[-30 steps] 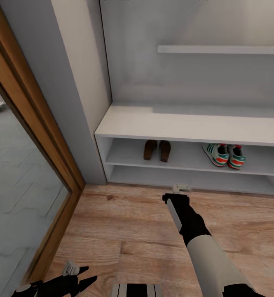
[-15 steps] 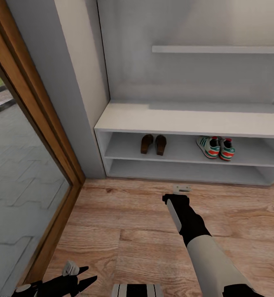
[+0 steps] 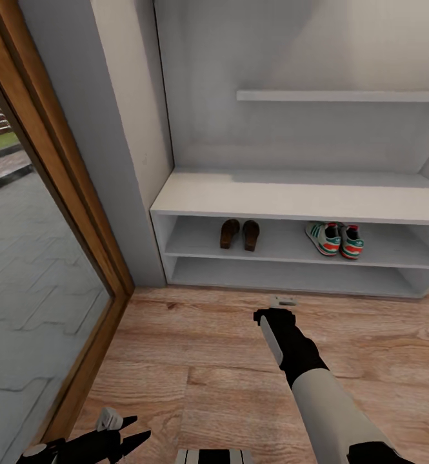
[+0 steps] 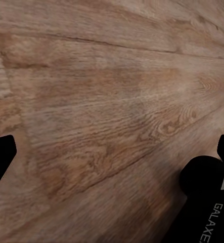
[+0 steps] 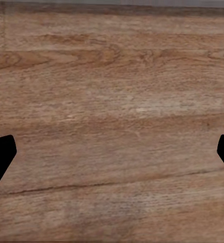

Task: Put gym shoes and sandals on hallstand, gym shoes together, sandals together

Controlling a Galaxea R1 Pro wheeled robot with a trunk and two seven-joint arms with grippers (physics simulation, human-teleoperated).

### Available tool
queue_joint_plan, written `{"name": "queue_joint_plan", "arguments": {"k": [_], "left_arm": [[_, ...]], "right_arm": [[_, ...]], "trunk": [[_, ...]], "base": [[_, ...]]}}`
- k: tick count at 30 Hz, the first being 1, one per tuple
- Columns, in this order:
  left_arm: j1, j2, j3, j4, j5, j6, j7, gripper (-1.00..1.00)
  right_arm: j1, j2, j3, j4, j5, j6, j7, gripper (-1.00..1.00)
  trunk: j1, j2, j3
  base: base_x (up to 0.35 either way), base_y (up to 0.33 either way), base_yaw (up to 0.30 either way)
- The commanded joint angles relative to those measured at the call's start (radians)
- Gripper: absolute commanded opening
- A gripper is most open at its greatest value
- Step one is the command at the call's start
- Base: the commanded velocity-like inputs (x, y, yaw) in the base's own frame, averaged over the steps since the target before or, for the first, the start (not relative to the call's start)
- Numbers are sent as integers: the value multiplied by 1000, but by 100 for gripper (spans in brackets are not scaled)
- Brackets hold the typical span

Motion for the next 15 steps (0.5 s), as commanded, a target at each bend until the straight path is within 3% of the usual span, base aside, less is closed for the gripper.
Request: {"name": "queue_joint_plan", "arguments": {"k": [1,7,15], "left_arm": [[-1,0,9,-1,-10,-2,-6,100],[-2,5,14,-1,-10,-2,-6,100],[-2,20,17,-1,-9,0,-6,100]], "right_arm": [[0,0,2,8,-5,4,-7,100],[5,0,1,85,-8,-21,-5,100],[8,0,2,183,-9,-153,0,100]], "trunk": [[-1,0,3],[-3,1,26],[-17,24,55]], "base": [[0,0,0],[0,0,0],[0,0,0]]}}
